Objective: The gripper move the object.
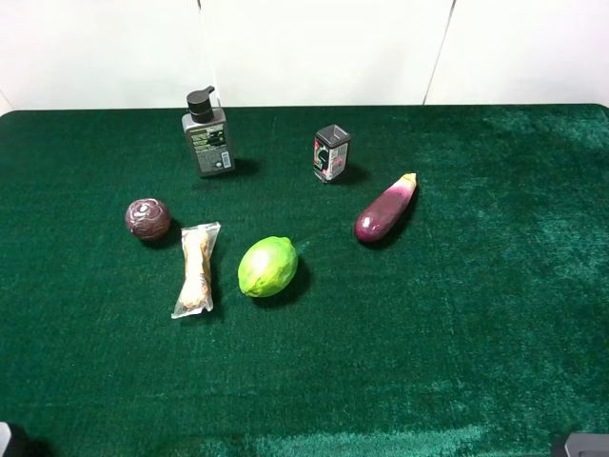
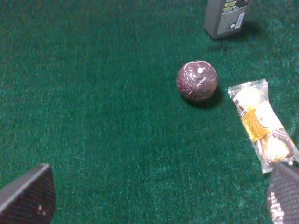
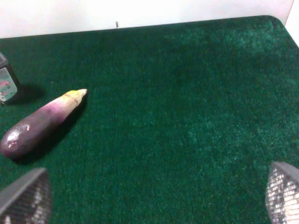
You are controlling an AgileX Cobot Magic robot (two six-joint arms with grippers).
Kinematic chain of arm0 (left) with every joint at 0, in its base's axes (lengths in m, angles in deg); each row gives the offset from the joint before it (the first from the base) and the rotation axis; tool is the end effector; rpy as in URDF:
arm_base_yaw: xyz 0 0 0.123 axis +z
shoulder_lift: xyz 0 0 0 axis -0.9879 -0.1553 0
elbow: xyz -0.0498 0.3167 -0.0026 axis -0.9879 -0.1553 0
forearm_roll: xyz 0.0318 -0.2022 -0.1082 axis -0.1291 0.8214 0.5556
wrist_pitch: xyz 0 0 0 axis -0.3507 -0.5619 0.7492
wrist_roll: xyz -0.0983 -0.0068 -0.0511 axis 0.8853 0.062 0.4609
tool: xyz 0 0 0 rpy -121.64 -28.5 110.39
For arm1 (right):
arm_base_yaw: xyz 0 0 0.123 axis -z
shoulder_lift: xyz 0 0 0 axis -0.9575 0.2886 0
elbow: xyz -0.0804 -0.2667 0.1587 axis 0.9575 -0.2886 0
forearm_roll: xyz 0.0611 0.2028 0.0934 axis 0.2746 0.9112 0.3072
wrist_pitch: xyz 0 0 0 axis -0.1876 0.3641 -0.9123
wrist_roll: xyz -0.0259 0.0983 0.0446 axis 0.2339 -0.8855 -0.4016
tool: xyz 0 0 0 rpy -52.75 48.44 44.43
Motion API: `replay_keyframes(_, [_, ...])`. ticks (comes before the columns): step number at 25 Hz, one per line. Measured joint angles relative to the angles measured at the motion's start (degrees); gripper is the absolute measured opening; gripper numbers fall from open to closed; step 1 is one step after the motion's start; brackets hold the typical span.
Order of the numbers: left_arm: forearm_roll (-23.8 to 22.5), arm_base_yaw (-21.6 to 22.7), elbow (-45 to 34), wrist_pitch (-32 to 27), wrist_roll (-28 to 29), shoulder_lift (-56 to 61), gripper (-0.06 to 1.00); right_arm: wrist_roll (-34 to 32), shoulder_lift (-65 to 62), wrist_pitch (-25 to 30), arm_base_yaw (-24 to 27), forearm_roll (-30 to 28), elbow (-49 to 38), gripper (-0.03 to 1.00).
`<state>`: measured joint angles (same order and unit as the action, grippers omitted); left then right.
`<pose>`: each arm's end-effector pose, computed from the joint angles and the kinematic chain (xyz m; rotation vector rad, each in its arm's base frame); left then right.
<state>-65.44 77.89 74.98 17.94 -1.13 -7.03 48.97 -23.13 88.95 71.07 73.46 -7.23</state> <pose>-0.0421 0.0043 0.2587 0.0734 2.0361 0.0003 -0.0399 -0.0015 0.2601 -0.0247 2.0098 0.0322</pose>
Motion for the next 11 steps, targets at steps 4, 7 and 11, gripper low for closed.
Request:
replay_keyframes(4, [0.0,0.0,0.0,0.0,0.0,0.0,0.91,0.0,0.0,0.0,0.0,0.0,0.0,0.7])
replay_keyframes(7, [0.0,0.0,0.0,0.0,0.0,0.0,0.91,0.0,0.0,0.0,0.0,0.0,0.0,0.7])
replay_keyframes(11, [0.0,0.0,0.0,0.0,0.0,0.0,0.91,0.0,0.0,0.0,0.0,0.0,0.0,0.7])
